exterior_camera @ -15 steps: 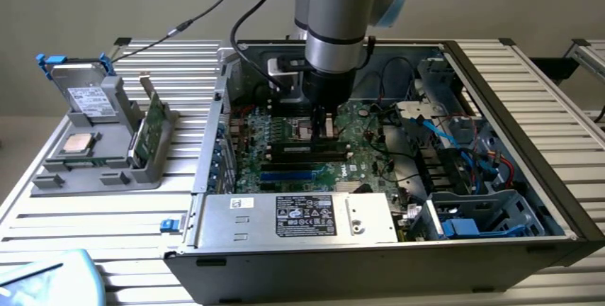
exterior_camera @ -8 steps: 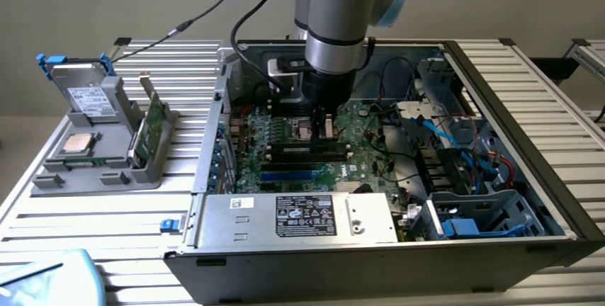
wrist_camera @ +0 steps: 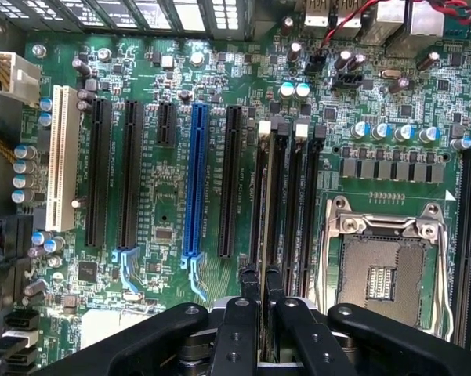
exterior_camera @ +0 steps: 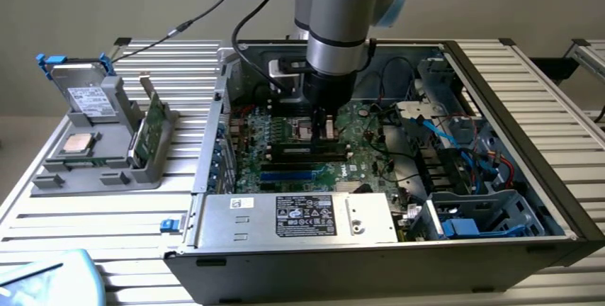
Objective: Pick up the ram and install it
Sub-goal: 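Insert the ram into the slot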
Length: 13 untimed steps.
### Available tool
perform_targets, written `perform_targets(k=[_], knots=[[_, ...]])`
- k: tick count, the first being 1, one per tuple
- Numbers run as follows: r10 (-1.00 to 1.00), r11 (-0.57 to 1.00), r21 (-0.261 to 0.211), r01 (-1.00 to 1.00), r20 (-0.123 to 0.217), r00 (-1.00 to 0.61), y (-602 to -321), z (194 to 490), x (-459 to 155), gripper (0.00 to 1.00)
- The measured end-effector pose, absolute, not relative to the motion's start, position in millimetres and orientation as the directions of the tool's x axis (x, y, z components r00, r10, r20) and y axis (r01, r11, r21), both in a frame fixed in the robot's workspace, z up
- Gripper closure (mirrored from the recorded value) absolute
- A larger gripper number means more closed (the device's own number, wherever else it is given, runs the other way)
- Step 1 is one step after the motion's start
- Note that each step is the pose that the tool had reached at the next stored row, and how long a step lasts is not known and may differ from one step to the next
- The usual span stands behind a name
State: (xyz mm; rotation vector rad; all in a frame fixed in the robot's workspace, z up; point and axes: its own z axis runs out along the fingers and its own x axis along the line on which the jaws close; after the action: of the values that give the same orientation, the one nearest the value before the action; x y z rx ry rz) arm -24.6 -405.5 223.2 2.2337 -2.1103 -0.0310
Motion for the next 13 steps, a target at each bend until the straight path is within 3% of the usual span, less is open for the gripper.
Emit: perform_targets(k=[13], knots=[[-0.998, -0.055, 0.079, -0.995, 0.036, 0.058, -405.6, 221.9, -23.4, 0.85]])
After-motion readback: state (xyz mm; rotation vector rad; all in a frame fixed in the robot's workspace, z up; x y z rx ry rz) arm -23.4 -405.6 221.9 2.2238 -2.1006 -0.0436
